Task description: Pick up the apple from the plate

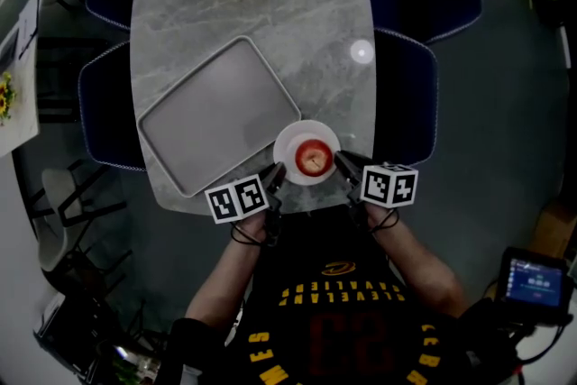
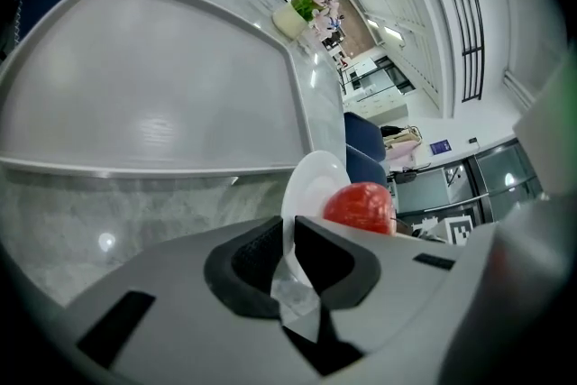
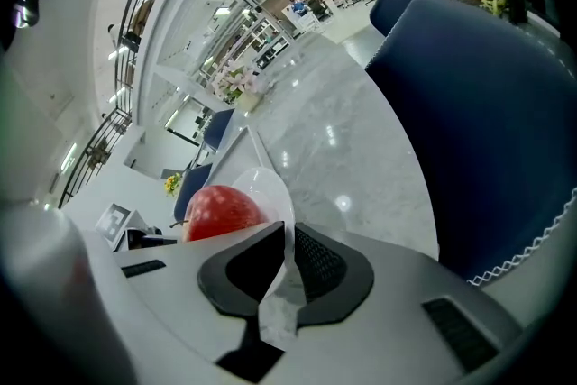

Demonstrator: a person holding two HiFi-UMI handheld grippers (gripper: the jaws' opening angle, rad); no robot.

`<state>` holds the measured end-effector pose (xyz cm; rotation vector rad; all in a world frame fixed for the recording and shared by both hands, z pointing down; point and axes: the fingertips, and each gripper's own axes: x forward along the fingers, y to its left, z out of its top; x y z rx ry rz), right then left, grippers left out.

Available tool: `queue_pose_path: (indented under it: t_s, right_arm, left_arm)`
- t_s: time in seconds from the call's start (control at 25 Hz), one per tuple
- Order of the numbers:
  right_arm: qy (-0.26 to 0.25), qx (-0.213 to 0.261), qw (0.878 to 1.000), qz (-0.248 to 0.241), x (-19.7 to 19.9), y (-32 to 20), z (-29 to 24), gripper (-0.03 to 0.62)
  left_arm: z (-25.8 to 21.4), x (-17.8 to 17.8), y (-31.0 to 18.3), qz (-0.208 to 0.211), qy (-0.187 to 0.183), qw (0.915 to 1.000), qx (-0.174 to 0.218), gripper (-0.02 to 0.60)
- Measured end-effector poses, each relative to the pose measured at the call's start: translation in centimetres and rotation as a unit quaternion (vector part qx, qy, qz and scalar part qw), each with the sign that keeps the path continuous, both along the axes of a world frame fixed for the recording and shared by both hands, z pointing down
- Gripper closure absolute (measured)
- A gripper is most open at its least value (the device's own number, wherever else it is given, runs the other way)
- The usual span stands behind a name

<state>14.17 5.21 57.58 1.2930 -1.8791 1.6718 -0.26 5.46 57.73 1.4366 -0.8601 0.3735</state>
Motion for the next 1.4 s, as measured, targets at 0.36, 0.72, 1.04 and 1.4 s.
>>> queue_pose_path:
  t_s: [0.36,0.72,1.04,1.4]
  right_arm:
    - [0.000,-0.007,1.000,0.011,2.4,1.7,1.1,0.549]
    - [-0.003,-0.017,0.999,0.027,3.2,2.2,2.9,0.551]
    - [0.000,-0.017,0.999,0.036,3.1,2.5,4.1,0.550]
    - [0.004,-0.014,0.999,0.046,2.5,3.4,4.3,0.551]
  left_arm:
    - [1.3,2.4,1.8,0.011,-0.004,0.9999,-0.011,0.538]
    - [2.8,3.2,2.2,0.034,-0.015,0.9992,-0.015,0.538]
    - [4.0,3.1,2.1,0.057,-0.023,0.9980,-0.015,0.537]
    - [4.4,2.5,3.1,0.074,-0.019,0.9970,-0.014,0.537]
